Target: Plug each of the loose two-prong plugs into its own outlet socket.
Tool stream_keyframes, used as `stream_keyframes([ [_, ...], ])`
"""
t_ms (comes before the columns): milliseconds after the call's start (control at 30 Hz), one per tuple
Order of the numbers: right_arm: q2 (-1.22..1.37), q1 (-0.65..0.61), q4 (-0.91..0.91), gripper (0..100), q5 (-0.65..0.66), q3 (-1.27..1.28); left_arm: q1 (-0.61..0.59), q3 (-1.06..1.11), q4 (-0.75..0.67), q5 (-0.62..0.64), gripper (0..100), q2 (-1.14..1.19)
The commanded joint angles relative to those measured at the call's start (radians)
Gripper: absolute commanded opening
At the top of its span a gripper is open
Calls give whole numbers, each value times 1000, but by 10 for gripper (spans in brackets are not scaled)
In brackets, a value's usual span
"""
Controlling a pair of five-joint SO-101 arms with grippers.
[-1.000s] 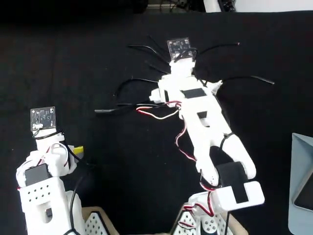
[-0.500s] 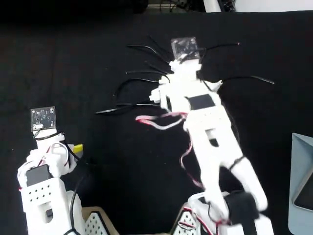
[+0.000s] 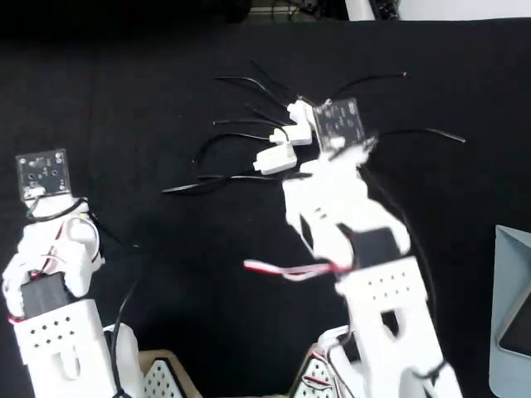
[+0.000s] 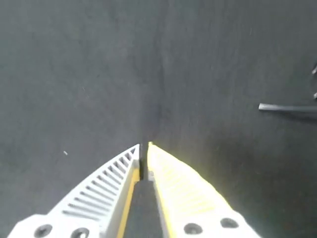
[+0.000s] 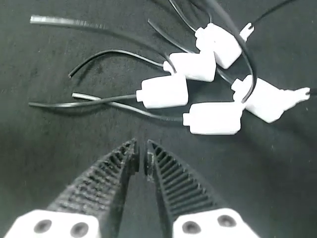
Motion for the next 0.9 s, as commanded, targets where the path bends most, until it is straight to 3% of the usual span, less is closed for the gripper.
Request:
stream_keyframes([
  [0, -148, -6, 5, 11, -9, 88, 62, -150, 72, 14, 29, -14],
  [300, -515, 109, 11, 11, -9, 317, 162, -134, 121, 68, 28, -259],
  [667, -731, 222, 14, 11, -5, 524, 269, 183, 141, 68, 28, -582],
  [867, -822, 255, 43, 12, 2, 611, 328, 300, 140, 60, 29, -595],
])
